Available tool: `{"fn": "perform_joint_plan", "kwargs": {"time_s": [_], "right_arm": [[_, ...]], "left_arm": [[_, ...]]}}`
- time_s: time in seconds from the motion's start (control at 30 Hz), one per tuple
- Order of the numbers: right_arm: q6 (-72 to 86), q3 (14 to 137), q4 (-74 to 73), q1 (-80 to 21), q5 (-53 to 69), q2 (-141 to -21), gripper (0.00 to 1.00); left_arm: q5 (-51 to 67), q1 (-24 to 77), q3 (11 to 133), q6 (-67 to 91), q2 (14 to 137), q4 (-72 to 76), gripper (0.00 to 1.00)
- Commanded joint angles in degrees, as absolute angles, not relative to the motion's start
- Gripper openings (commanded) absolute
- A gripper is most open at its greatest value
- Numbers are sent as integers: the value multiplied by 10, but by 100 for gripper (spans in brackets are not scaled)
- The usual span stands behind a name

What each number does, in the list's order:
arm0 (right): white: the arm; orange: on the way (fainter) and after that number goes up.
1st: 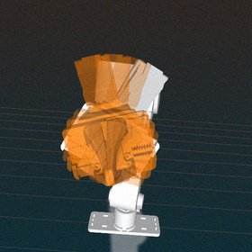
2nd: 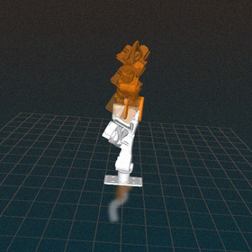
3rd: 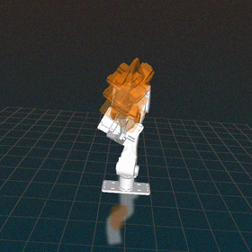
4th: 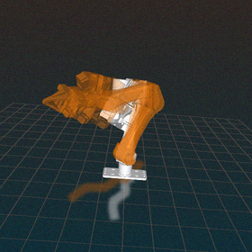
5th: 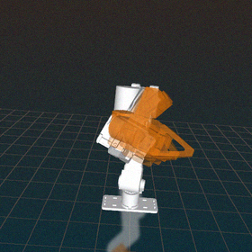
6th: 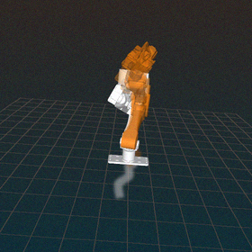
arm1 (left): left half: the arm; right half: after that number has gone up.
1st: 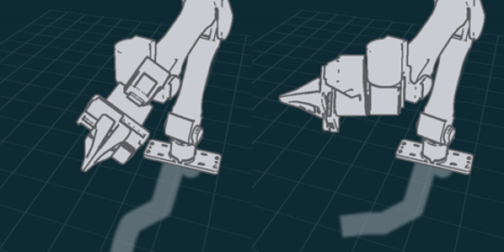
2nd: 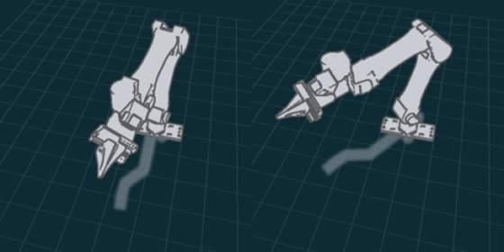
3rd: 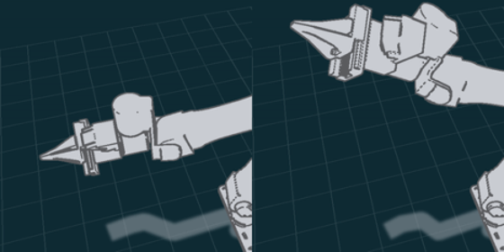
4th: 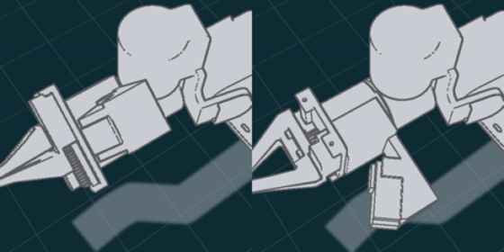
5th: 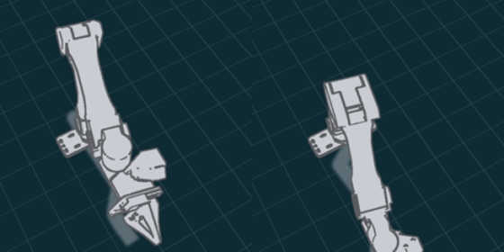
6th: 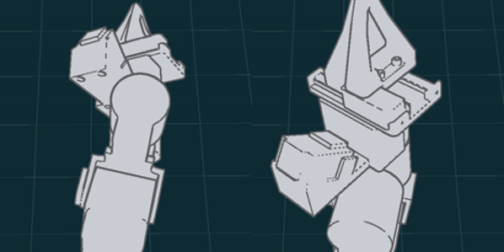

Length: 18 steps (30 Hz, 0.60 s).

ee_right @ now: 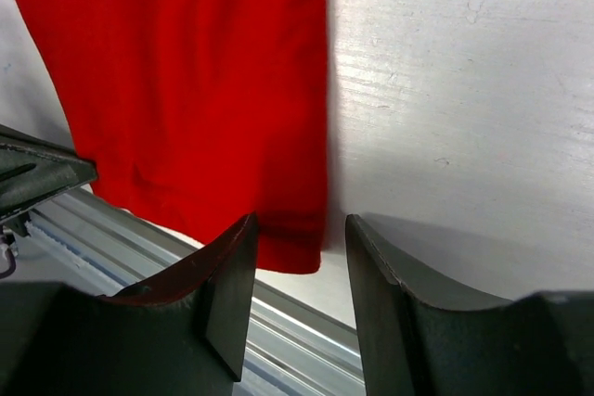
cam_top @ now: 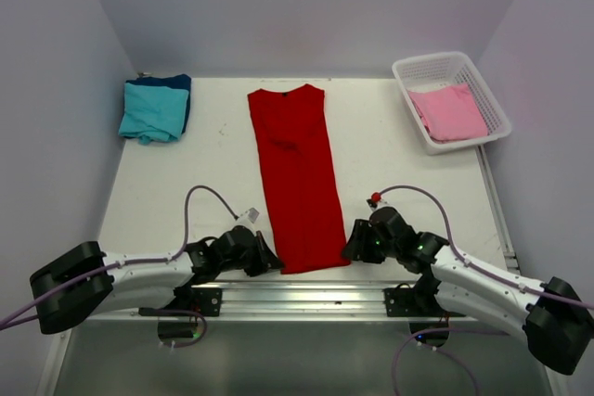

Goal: Fold and stack the t-shirts
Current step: Fold the tshirt

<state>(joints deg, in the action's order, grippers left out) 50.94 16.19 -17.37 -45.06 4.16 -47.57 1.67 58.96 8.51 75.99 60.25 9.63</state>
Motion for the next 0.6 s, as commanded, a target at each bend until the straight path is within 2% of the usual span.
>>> {"fn": "perform_joint_plan", "kwargs": {"time_s": [0.0,0.17,0.37,0.5,0.57], "right_arm": [[533,149,-146,-462,36,-485,46],[549,142,-120,-477,37,-509,40],[558,144,-119,-490,28,-512,23],[559,145,-120,-495,25,-511,6],[561,145,-124,-497,25,-509,3]], "left_arm": [[-13,592,77,752,618,112,0],[-13,592,79,750,623,109,0],[-18,592,78,749,607,94,0],[-16,592,78,743,593,87,0],[-14,592,77,738,589,88,0]]}}
